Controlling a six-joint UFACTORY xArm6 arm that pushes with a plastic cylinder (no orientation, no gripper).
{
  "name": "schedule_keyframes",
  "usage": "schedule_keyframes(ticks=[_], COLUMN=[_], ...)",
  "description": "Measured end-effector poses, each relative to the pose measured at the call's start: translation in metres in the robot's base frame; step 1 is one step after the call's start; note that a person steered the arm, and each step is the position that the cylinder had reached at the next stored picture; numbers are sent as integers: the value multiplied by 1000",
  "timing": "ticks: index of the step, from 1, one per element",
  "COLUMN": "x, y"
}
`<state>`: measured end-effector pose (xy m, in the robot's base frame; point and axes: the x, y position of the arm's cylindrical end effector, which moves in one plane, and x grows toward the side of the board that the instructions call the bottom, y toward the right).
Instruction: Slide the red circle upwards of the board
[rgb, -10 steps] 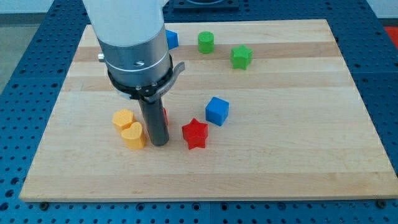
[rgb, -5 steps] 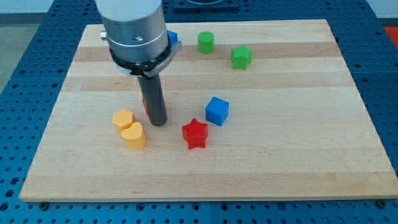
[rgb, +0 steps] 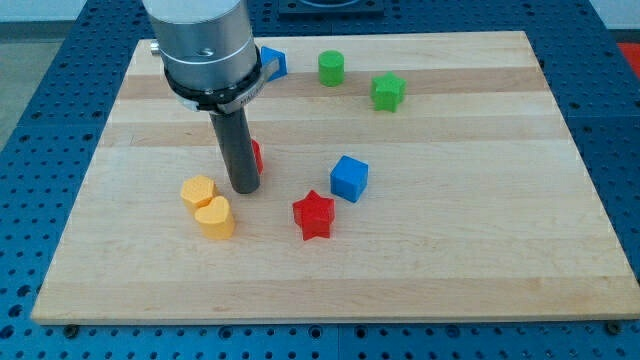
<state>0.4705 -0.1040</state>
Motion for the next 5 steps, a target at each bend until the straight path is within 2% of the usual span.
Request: schedule_keyframes(ticks=[5], x=[0], y=[-4])
